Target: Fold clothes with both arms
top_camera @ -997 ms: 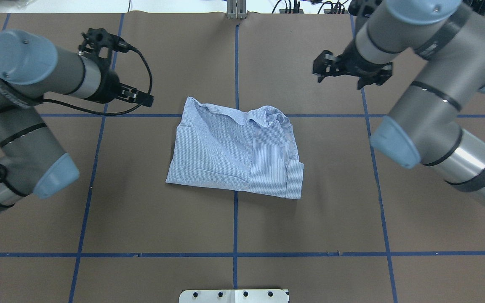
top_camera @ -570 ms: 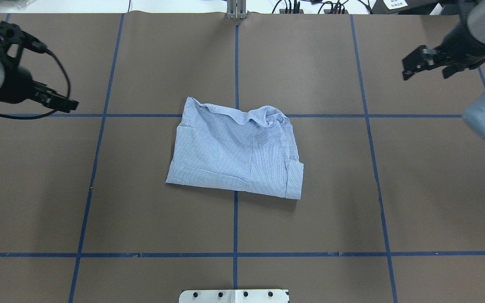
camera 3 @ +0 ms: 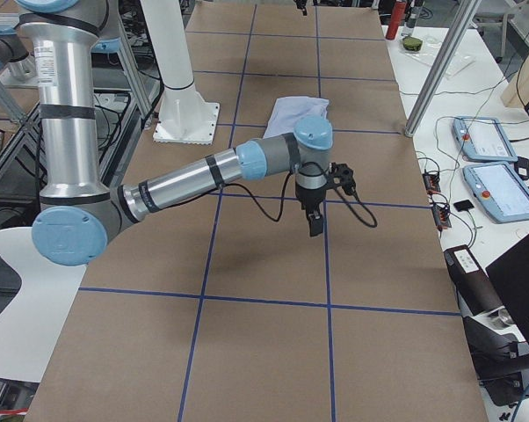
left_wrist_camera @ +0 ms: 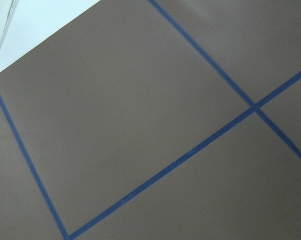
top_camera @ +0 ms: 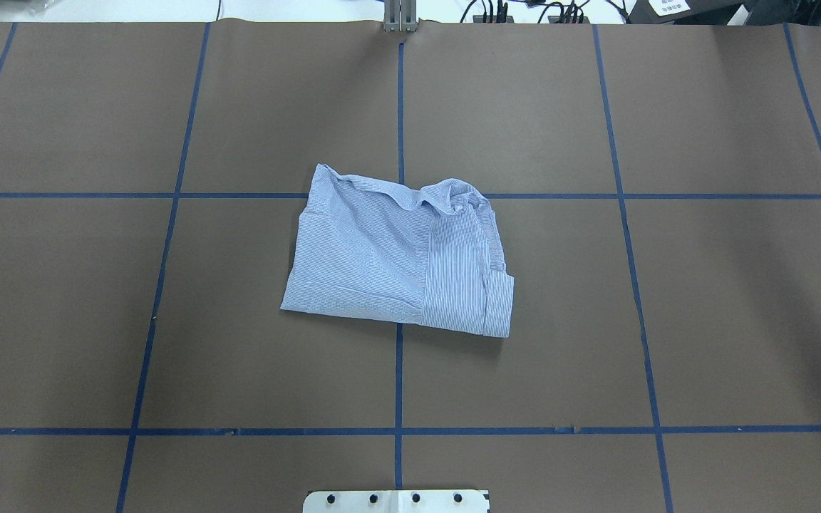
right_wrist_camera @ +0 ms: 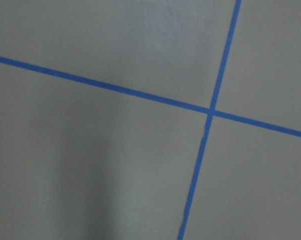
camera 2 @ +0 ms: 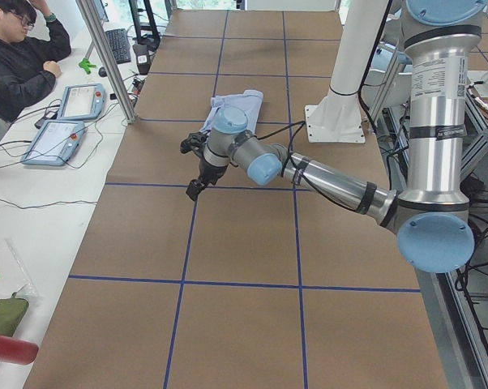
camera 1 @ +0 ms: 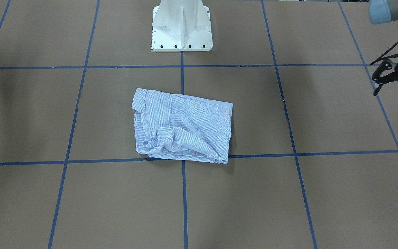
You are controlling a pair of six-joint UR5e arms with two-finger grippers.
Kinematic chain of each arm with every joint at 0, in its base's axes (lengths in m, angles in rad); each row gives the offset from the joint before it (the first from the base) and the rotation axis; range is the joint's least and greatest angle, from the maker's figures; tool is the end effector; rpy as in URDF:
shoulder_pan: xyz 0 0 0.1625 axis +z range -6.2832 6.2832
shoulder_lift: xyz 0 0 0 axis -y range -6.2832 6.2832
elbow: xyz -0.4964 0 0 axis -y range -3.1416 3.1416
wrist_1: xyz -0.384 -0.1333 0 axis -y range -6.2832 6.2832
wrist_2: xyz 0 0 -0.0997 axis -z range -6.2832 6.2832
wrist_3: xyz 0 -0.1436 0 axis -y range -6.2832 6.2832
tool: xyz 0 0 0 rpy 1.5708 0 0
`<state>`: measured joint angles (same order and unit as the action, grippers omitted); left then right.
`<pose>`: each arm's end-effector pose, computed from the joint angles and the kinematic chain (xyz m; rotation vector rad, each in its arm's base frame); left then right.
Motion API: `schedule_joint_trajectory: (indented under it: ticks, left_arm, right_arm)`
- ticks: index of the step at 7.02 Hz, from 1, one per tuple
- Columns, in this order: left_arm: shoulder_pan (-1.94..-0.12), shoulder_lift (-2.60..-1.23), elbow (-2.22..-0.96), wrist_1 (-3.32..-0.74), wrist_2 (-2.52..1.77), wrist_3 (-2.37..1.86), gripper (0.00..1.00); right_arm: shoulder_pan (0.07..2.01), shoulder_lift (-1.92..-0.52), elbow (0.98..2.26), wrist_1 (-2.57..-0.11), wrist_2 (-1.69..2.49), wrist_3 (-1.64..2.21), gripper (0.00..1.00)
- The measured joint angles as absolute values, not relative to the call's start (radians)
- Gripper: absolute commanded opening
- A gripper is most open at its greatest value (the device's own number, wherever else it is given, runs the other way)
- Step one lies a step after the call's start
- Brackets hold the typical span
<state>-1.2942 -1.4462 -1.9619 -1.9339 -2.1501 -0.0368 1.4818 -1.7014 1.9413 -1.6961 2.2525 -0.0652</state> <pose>0.0730 -0.4575 0.5923 0.5199 0.6523 0.4081 0.0053 -0.4223 0.6628 0.1022 -0.6832 -0.1871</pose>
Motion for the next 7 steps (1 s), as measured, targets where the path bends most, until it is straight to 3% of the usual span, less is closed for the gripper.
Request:
schedule_joint_trajectory:
  ticks: [2,7]
  left_arm:
    - [-1.396,-1.398,-1.904,-1.931,-2.222,-0.035,1.0]
    - [-1.518,-1.336,-1.837,-1.82,-2.348,0.011,1.0]
  right_arm:
    - [1.514,-1.804,1.939,-1.695,2.276,-0.095,1.0]
    - [1.537,-1.831,1.949,-1.694,2.311,-0.097,1.0]
